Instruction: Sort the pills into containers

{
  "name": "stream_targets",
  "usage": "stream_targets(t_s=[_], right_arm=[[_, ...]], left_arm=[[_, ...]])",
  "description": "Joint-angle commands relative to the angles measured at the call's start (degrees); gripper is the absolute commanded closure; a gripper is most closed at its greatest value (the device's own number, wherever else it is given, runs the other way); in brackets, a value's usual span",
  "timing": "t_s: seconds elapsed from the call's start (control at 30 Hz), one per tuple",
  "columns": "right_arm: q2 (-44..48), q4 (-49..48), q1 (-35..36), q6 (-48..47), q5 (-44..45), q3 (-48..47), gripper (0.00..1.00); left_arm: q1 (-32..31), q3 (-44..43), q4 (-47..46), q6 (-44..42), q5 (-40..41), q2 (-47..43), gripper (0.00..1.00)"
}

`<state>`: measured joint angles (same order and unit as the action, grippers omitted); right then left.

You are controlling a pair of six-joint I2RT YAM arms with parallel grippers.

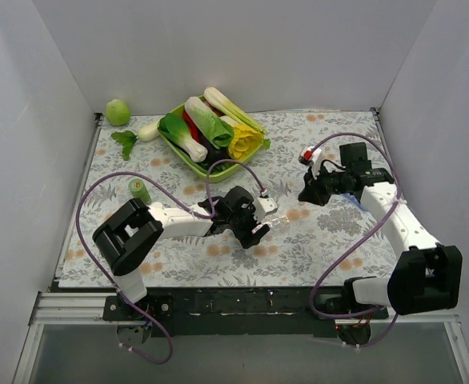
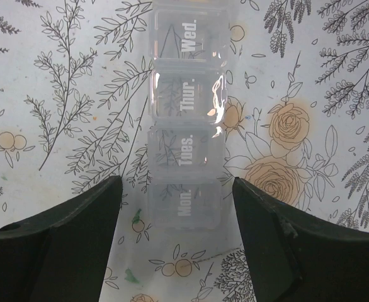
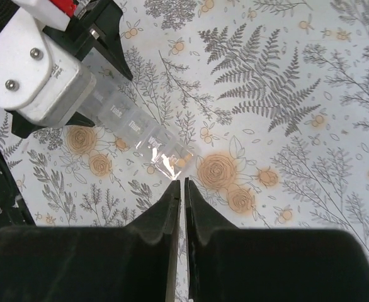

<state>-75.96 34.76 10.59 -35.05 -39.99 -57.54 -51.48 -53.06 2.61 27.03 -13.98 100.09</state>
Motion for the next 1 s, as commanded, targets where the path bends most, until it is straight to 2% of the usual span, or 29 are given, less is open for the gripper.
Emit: stream_targets(t_s=[0.0, 0.03, 0.13, 0.17, 0.2, 0.23, 0.27, 0.33, 0.37, 0.4, 0.47, 0.5, 0.67, 0.83, 0.97], right_arm=[[5.99, 3.2, -3.28, -1.86, 0.79, 0.5, 0.87], [7.05, 3.73, -3.82, -1.95, 0.88, 0.58, 0.86], [12.32, 4.96, -6.19, -2.31, 1.84, -0.47, 0.75], [15.38, 4.88, -6.89, -2.22, 2.71, -0.99, 0.63], [17.06, 4.01, -8.29, -0.56, 3.42, -2.3, 0.55], [18.64, 2.95, -9.09, 1.19, 4.03, -3.1, 0.45], [21.62, 1.55, -9.62, 3.56, 7.69, -3.89, 0.22], [24.27, -1.26, -9.97, 9.87, 12.71, -6.96, 0.05], [25.15, -1.45, -10.24, 12.69, 17.53, -8.71, 0.03], [25.08, -1.37, -12.67, 15.16, 20.01, -10.21, 0.04], [25.25, -2.07, -13.22, 22.35, 28.86, -13.56, 0.03], [25.51, -2.07, -13.4, 22.91, 30.91, -14.17, 0.02], [28.94, -3.91, -14.1, 24.85, 39.62, -16.73, 0.02], [30.43, -4.09, -14.72, 24.77, 40.34, -16.64, 0.02], [30.44, -2.6, -15.33, 25.11, 34.47, -17.08, 0.02]], left_arm=[[0.33, -0.47, 2.4, 2.06, 1.06, -4.55, 0.27], [0.33, -0.47, 2.48, 3.02, 1.06, -6.47, 0.25], [0.42, -0.56, 2.66, 6.79, 1.32, -13.39, 0.18], [0.51, -0.47, 2.75, 8.12, 2.1, -15.43, 0.15], [0.59, -0.47, 2.92, 9.96, 2.63, -17.63, 0.06], [1.2, -0.38, 3.1, 11.89, 3.07, -20.44, 0.02], [1.82, -0.38, 3.36, 16.43, 3.25, -25.25, 0.02], [4.01, -1.6, 5.89, 21.29, 3.43, -30.55, 0.02], [4.89, -2.65, 7.74, 27.93, 3.95, -34.75, 0.02], [6.73, -6.06, 12.54, 30.52, 4.57, -36.36, 0.02], [7.89, -9.94, 18.1, 34.91, 4.83, -40.13, 0.02], [8.06, -11.87, 22.22, 35.2, 5.45, -41.28, 0.02], [8.33, -16.55, 28.41, 36.17, 10.19, -48.49, 0.02], [8.33, -17.43, 32.8, 35.64, 13.27, -51.49, 0.02], [8.33, -16.56, 33.77, 35.64, 13.27, -52.63, 0.02]])
